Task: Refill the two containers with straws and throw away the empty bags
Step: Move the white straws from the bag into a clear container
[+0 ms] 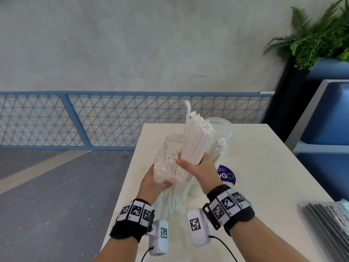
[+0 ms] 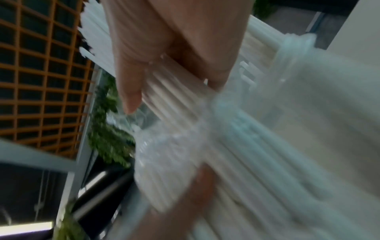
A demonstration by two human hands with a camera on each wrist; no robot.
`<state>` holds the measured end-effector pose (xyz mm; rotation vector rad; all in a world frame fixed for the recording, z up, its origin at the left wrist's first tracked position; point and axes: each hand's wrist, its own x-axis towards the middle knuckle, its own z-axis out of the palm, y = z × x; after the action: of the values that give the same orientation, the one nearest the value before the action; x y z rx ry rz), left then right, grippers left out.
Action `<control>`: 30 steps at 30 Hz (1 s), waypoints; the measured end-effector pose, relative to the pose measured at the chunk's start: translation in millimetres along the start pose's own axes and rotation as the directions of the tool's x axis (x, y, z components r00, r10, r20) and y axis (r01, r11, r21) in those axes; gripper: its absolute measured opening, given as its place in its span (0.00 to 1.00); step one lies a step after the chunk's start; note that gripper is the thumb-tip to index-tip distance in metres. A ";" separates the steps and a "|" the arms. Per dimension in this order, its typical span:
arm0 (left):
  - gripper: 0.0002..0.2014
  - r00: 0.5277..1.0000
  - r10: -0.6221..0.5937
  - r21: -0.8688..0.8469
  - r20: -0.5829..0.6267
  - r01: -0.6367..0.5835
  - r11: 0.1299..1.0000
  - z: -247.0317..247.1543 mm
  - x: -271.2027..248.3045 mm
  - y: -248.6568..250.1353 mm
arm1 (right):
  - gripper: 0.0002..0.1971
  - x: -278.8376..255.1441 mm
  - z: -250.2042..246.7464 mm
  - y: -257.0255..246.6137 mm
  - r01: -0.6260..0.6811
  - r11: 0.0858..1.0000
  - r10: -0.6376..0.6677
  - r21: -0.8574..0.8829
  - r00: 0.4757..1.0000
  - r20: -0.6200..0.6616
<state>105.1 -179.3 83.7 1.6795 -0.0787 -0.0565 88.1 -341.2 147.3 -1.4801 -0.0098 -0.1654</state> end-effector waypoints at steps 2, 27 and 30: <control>0.34 1.000 0.002 -0.002 0.000 -0.002 1.000 -0.4 2.6 -0.2 | 0.19 -1.5 0.5 5.7 -0.010 0.998 0.009 -0.063 1.000 -0.005; 0.24 0.994 -0.056 -0.047 -0.092 0.052 0.998 -8.1 8.7 -0.9 | 0.05 61.1 -25.2 -50.9 -0.007 0.921 0.147 0.388 0.931 -0.334; 0.27 0.982 -0.079 -0.090 -0.172 0.064 0.994 -10.9 9.3 -2.0 | 0.04 63.4 -34.6 -55.2 0.060 0.942 0.080 0.331 0.915 -0.395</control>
<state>115.3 -169.1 83.1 1.5966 0.1159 0.0338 141.0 -386.6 205.7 -1.0801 0.2928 -0.4390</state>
